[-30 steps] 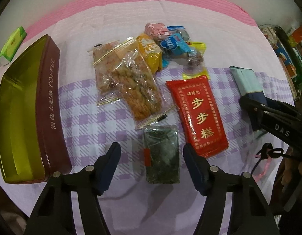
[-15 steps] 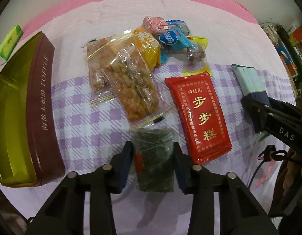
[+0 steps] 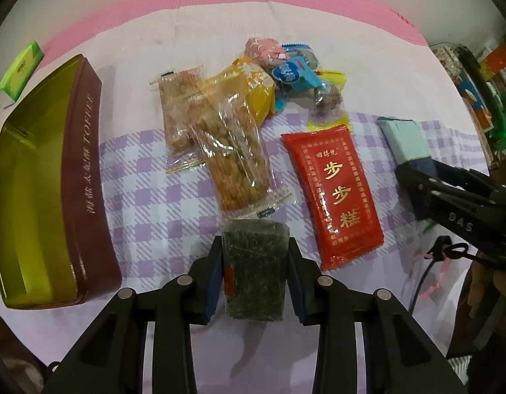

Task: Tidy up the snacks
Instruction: 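Carry the dark green packet into the gold tin and open the left gripper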

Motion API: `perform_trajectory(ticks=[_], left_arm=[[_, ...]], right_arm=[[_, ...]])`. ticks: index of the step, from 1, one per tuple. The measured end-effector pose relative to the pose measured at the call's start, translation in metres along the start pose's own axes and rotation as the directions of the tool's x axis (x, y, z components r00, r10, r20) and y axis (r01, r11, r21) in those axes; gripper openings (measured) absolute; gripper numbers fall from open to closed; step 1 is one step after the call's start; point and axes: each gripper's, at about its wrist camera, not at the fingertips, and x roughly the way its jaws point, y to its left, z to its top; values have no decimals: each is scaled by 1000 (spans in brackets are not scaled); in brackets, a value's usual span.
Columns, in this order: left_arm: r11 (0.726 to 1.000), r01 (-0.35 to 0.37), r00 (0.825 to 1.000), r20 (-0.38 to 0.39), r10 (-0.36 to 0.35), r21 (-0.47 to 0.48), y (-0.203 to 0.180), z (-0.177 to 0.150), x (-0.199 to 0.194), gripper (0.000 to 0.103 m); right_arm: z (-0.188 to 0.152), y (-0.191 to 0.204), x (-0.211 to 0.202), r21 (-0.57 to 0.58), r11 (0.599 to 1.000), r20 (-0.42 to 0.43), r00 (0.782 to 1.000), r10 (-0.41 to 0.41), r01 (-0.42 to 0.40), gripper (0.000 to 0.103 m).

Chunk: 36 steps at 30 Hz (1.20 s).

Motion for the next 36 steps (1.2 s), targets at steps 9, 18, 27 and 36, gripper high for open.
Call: perform_trajectory(ticks=[9,18,27,36], left_arm=[[999,47,999,-10,-47,4,12,-8,-18,36],[998,64,998,-8,-64,4,25,-15,-36,36],[999,37,996,84,-37,4,34,0,-69,36],[994,-39,978,198,58,-100,94,24,-104,36]], right_arm=[[-1,2,0,-3,1000,2,1000,-8,8,50],[-1,3,0,-7,1000,2,1000,-12,12,51],[-2,4,1,-12,1000,4,1000,-19,19,52],[-2,4,1,-11,1000,6,1000,-22,22,52]])
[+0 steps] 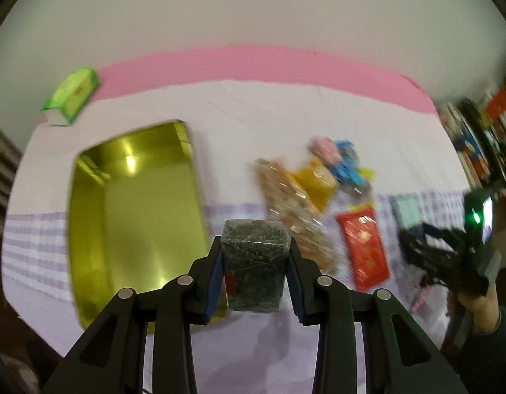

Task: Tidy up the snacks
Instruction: 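Carry the dark green packet into the gold tin and open the left gripper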

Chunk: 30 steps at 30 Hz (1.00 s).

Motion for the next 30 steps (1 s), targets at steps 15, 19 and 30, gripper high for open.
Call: perform_trajectory(ticks=[15,19,30], left_arm=[[970,-185,982,-62,177,-160,134,37,52,36],[960,-225,972,-106,209,-169,151,44,79,36],[950,-262,963,-101,248,-168,174,66,103,36]], right_arm=[[-2,1,0,15,1000,20,1000,-14,14,53],[-3,1,0,15,1000,23,1000,-15,14,53],[-3,1,1,14,1000,26,1000,-15,15,53]])
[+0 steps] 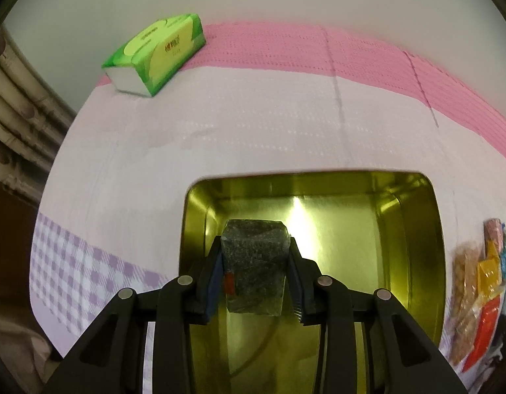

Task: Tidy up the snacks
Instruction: 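Carry the dark green packet into the gold tin and open the left gripper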

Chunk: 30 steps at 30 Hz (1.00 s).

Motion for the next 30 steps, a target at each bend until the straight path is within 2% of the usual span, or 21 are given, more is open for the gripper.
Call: perform_trajectory(ticks=[10,17,21,26,29,30], left_arm=[[1000,1,1000,-13,-2,-9,5,5,12,36],[1000,-20,1000,-9,21,20,4,7,14,37],[1000,-13,1000,2,13,26,6,7,10,37],[999,-6,1000,25,5,33,6,3,-4,38],[1000,19,998,55,-20,12,8,-6,-19,40],[999,38,997,68,-38,5,8,-11,-25,44]], right_arm=[[-1,1,-1,-1,1000,-19,1000,-1,1,53],[5,-1,2,3,1000,-43,999,0,0,52],[6,0,2,0,1000,-37,999,-8,8,47],[4,5,0,2,1000,-31,999,-16,16,46],[2,6,-1,10,1000,-26,999,-19,19,46],[1,6,-1,16,1000,-25,999,-21,21,46]])
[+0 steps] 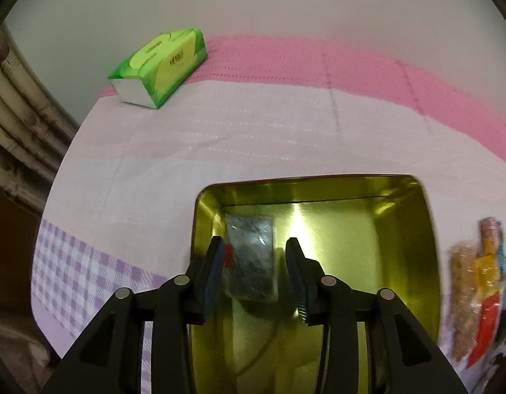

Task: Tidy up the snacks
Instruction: 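Carry the dark green packet into the gold tin and open the left gripper, then carry the teal-and-navy box into the gold tin and release it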

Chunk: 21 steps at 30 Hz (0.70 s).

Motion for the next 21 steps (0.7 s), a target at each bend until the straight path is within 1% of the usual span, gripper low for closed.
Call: perform_trajectory(ticks=[1,2,5,9,11,14,17,21], left_arm=[[1000,9,1000,10,-9,-8,0,-3,-5,50],[1000,16,1000,24,-16,-17,0,-7,-12,52],[1000,23,998,62,-22,-21,1,-19,-30,55],[999,2,993,115,4,-50,12,-33,-54,60],[996,-30,989,143,41,-79,22,-37,-65,62],[989,-69,981,174,91,-129,39,-43,-77,64],[982,-82,977,183,114,-172,52,-54,-85,64],[977,-102,978,162,133,-189,66,-67,-84,65]], right_arm=[[0,0,-1,3,1000,1,1000,-1,1,46],[0,1,-1,7,1000,3,1000,-1,1,46],[3,5,-6,14,1000,15,1000,-8,8,46],[11,11,-21,9,1000,58,998,-14,14,46],[17,17,-31,10,1000,78,997,-6,5,46],[28,33,-47,-8,1000,106,994,25,-24,46],[41,62,-60,-55,996,122,989,82,-76,46],[55,118,-73,-135,979,123,978,169,-152,46]])
